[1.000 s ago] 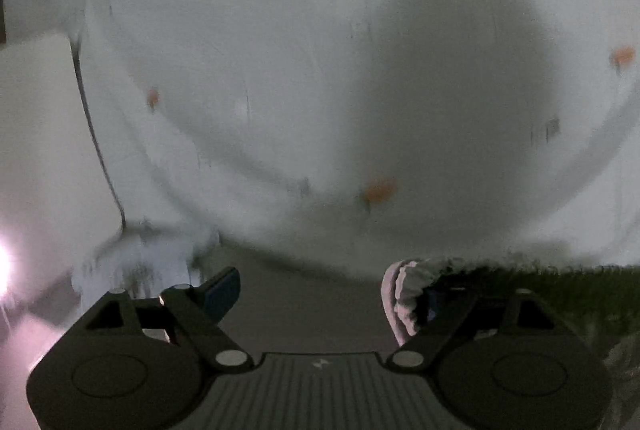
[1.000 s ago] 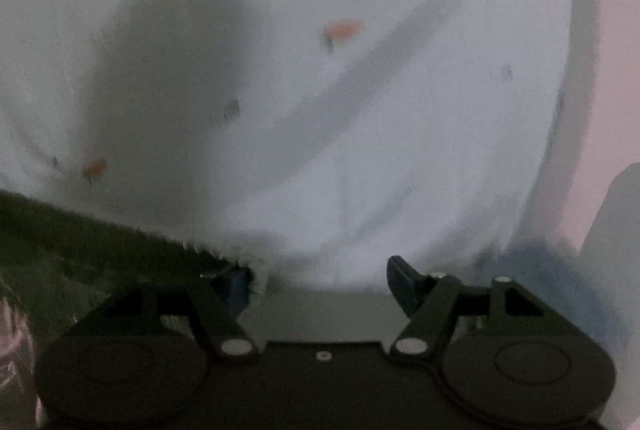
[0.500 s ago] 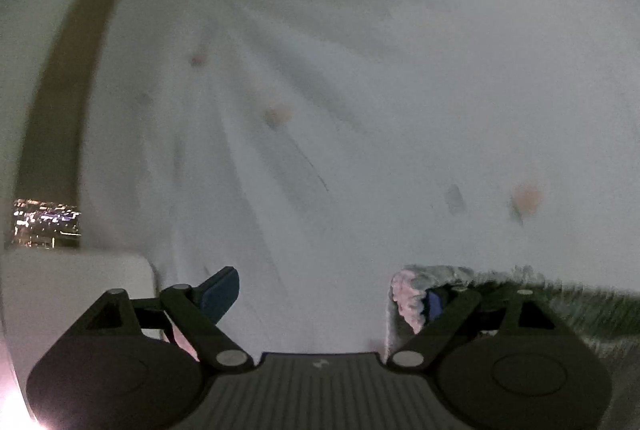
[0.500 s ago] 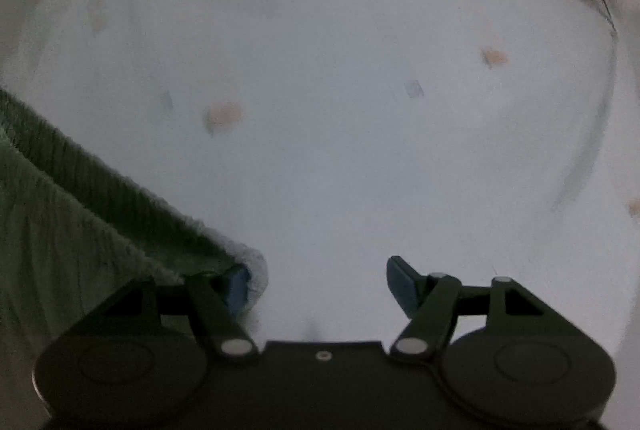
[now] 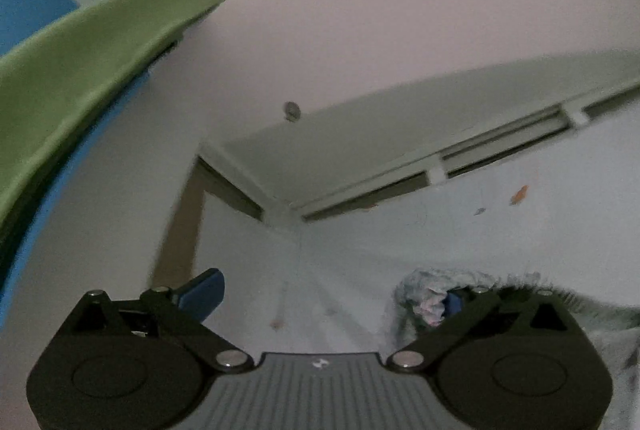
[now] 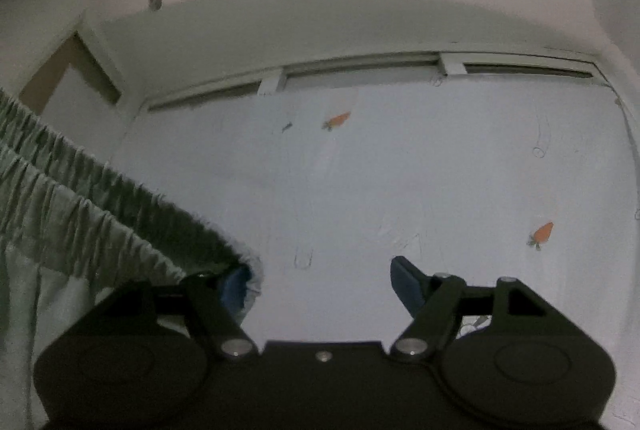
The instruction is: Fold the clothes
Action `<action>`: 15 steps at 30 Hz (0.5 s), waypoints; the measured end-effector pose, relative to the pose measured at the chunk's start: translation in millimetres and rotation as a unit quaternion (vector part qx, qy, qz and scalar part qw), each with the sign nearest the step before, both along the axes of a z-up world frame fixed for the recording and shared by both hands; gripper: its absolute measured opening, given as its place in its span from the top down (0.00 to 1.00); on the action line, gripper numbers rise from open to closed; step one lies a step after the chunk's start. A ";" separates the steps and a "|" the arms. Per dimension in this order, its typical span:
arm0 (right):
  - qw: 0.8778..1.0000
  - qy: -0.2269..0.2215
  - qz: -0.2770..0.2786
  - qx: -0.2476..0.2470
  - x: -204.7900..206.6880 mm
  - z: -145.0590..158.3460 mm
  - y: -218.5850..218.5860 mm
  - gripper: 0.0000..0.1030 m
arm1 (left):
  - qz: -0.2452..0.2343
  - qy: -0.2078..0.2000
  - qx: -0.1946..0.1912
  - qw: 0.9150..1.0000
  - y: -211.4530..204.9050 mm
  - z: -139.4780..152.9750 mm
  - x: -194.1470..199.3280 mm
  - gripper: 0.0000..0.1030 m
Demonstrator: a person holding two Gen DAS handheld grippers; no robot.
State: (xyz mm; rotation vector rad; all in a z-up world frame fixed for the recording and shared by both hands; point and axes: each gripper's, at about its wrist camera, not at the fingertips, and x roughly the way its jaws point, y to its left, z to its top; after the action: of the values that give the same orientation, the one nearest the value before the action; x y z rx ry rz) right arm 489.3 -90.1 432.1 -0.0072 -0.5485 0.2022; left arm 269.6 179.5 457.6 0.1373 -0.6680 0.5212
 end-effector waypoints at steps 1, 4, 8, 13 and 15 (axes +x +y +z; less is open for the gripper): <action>1.000 0.000 0.003 0.002 -1.7 -1.5 -9.4 0.25 | -0.025 0.008 -0.005 1.000 -8.5 -6.5 -2.4 0.01; 1.000 0.011 0.000 -0.002 -0.3 -16.1 -39.2 0.22 | -0.100 0.041 -0.011 0.994 -38.7 -30.7 -7.7 0.01; 0.998 0.055 -0.008 -0.024 12.8 -56.5 -103.6 0.21 | -0.180 0.100 0.008 0.979 -106.9 -81.3 2.1 0.02; 0.988 0.149 -0.021 -0.037 40.7 -125.2 -215.0 0.20 | -0.269 0.208 0.016 0.940 -210.0 -160.8 37.3 0.02; 0.978 0.204 -0.020 -0.030 53.2 -160.4 -271.4 0.19 | -0.317 0.269 0.006 0.909 -258.6 -199.4 57.1 0.02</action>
State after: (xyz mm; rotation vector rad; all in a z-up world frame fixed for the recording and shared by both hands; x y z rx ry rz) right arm 542.5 -361.6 271.7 -0.0347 -0.1331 0.1743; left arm 326.6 -79.1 258.2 0.0628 -0.1449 -0.1576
